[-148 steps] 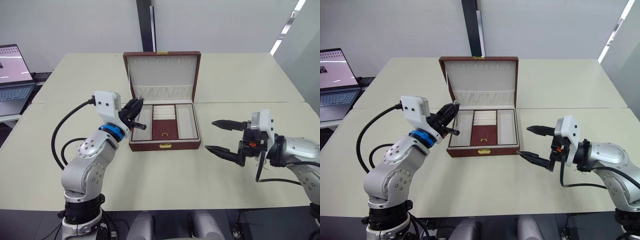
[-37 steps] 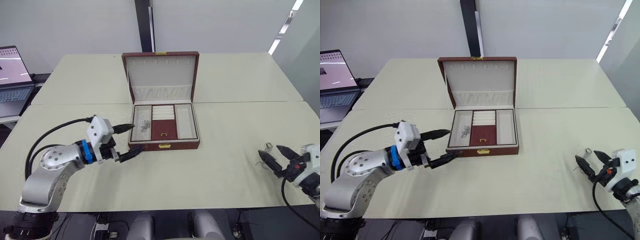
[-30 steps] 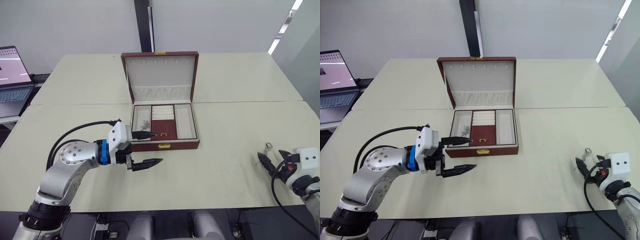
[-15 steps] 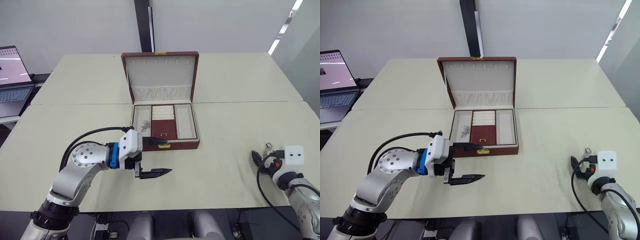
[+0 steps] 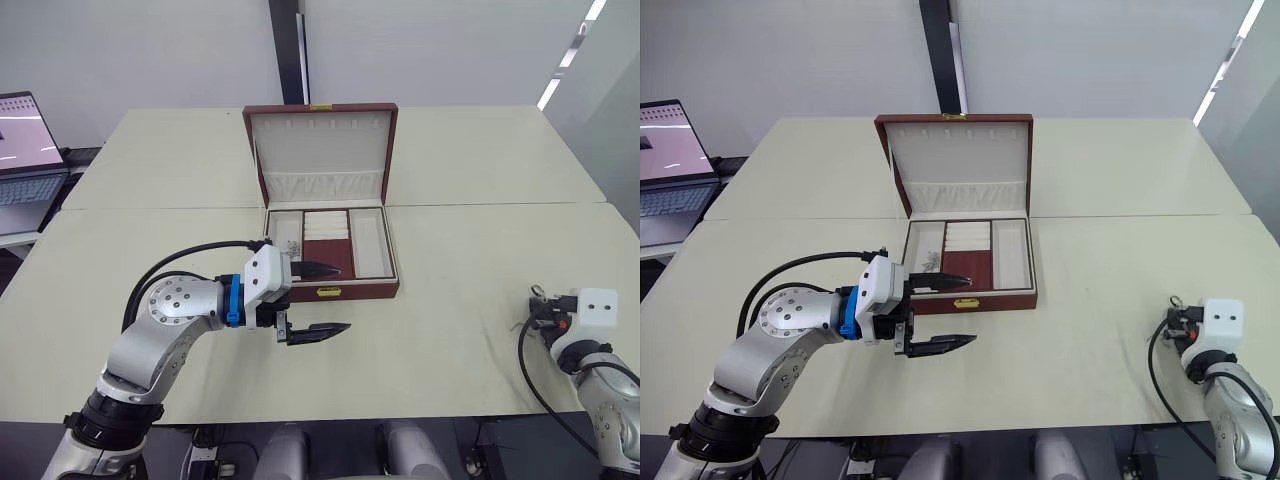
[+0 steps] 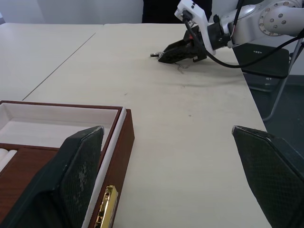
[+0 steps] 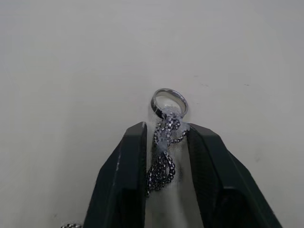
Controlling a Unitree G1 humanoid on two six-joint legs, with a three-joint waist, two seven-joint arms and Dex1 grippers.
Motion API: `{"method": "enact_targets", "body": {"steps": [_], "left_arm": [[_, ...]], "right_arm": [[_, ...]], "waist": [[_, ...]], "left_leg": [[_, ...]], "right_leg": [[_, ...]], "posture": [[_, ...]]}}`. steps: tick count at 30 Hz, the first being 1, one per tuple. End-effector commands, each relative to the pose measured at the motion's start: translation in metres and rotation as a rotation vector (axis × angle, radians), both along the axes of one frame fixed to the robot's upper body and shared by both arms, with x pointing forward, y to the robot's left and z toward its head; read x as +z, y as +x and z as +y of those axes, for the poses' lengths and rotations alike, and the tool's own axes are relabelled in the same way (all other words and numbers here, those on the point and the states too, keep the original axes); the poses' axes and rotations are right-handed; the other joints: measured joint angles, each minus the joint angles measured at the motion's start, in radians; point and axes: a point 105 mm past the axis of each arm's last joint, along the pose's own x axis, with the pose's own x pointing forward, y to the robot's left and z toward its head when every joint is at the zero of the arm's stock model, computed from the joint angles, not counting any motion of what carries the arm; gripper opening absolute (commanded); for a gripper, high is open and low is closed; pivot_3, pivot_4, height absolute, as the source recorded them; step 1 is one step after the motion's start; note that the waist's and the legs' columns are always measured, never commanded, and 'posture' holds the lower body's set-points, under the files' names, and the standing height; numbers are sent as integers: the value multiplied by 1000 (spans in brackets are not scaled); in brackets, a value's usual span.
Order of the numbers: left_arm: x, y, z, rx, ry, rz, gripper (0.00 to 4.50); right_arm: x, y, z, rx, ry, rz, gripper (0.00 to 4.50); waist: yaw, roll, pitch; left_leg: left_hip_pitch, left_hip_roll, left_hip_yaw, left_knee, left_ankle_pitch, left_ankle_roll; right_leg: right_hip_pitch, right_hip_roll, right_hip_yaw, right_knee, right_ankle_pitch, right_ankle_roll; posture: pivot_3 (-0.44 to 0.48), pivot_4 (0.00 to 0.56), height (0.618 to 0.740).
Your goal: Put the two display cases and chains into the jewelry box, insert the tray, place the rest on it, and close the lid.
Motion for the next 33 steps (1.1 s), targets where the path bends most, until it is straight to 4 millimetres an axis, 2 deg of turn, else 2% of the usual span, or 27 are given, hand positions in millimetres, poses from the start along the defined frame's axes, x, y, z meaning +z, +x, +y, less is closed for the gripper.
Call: {"method": "enact_targets", "body": {"steps": [1,3,5,9,15,23,28,33], "left_arm": [[5,1,1,-1,-17,-23,4500],[5,0,1,-1,-19,-22,4500],[4,-1,1,-1,-21,-19,4500],[5,-1,1,14,-34,-13,4500],[6,1,7,83,-58,-9,4500],[1,2,28,249,-84,-11,4500],[0,3,47,385,-109,-22,4500],[-6,-4,56,458,-121,-4,4500]], "right_arm": [[0,-3,-2,-6,-3,-6,365],[1,-3,-2,4,-3,-14,15],[6,-3,-1,26,-5,-38,15],[27,1,15,171,-20,-114,15],[66,9,55,473,-1,-192,15],[112,25,107,726,79,-251,15],[130,38,142,830,139,-293,15],[137,50,168,904,177,-309,15]], "waist": [[0,0,0],[-1,0,0],[0,0,0],[0,0,0],[-3,1,0],[-1,1,1],[0,1,1],[0,0,1]], "left_leg": [[0,0,0,0,0,0],[0,0,0,0,0,0],[0,0,0,0,0,0],[0,0,0,0,0,0],[0,0,0,0,0,0],[0,0,-1,0,0,0],[0,1,-1,0,0,0],[-1,0,-1,0,0,0]], "right_leg": [[0,0,0,0,0,0],[0,0,0,0,0,0],[0,0,0,0,0,0],[0,0,0,0,0,0],[0,0,0,0,0,0],[0,0,0,0,0,0],[0,0,0,0,0,0],[-1,0,0,0,0,0]], "posture": [[0,150,740],[0,150,740],[0,150,740],[0,150,740],[0,150,740],[0,150,740],[0,150,740],[0,150,740]]}}
